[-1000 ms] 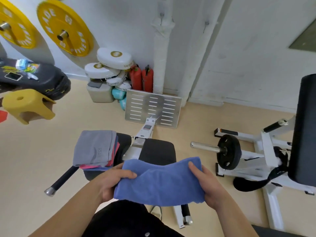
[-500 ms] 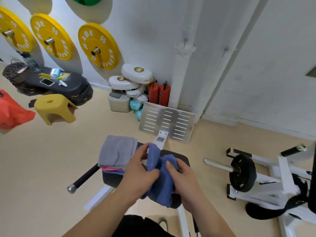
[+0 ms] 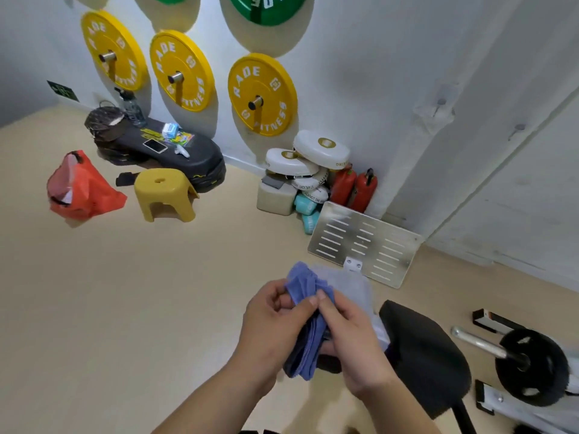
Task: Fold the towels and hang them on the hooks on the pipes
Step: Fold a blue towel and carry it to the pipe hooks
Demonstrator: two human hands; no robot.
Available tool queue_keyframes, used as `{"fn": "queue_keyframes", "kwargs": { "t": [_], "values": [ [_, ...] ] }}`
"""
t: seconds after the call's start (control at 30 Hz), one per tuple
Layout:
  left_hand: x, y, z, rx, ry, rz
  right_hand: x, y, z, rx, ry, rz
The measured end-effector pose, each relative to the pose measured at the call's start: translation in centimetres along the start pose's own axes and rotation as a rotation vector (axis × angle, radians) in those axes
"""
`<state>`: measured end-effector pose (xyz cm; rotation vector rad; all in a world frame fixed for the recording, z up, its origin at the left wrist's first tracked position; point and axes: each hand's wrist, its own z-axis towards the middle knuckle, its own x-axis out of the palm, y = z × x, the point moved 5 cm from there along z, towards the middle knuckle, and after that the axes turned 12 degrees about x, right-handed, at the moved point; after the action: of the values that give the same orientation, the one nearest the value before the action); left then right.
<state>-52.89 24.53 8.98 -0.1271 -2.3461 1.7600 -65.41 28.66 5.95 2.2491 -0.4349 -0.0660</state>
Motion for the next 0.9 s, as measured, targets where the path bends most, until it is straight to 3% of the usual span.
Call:
{"fn": "queue_keyframes", "kwargs": {
  "t": [0.23,0.37,0.43,0.5,0.57,0.63,0.73,0.83,0.9],
  "values": [
    [-13.8,-4.3,2.6,0.270,0.037,0.433,14.1,0.6,1.1,0.011,-0.038,0.066],
    [-14.4,-5.7,3.5,0.342,0.304,0.550,17.5,1.3,1.7,0.003,0.028,0.126],
    [-13.6,-5.6,4.3,0.279,0.455,0.496,16.9,1.5,2.6,-0.021,0.003,0.179],
    [-13.3,-5.1,5.2,0.154,0.491,0.355,15.2,1.7,3.7,0.004,-0.065,0.288],
    [-13.8,-4.4,6.9,0.070,0.356,0.261,13.4,1.8,4.9,0.029,-0.101,0.352],
    [-15.0,-3.0,9.3,0.077,0.189,0.343,12.1,2.4,6.1,0.021,-0.095,0.398],
    [-15.5,-0.1,12.6,-0.137,0.185,0.373,10.7,3.7,7.6,0.046,-0.096,0.496],
    [-14.1,1.9,15.4,-0.494,0.276,-0.015,9.9,6.0,9.1,0.021,-0.096,0.594],
    [-12.8,1.9,18.3,-0.621,0.306,-0.265,9.9,7.8,10.9,-0.002,-0.084,0.637]
  ]
}}
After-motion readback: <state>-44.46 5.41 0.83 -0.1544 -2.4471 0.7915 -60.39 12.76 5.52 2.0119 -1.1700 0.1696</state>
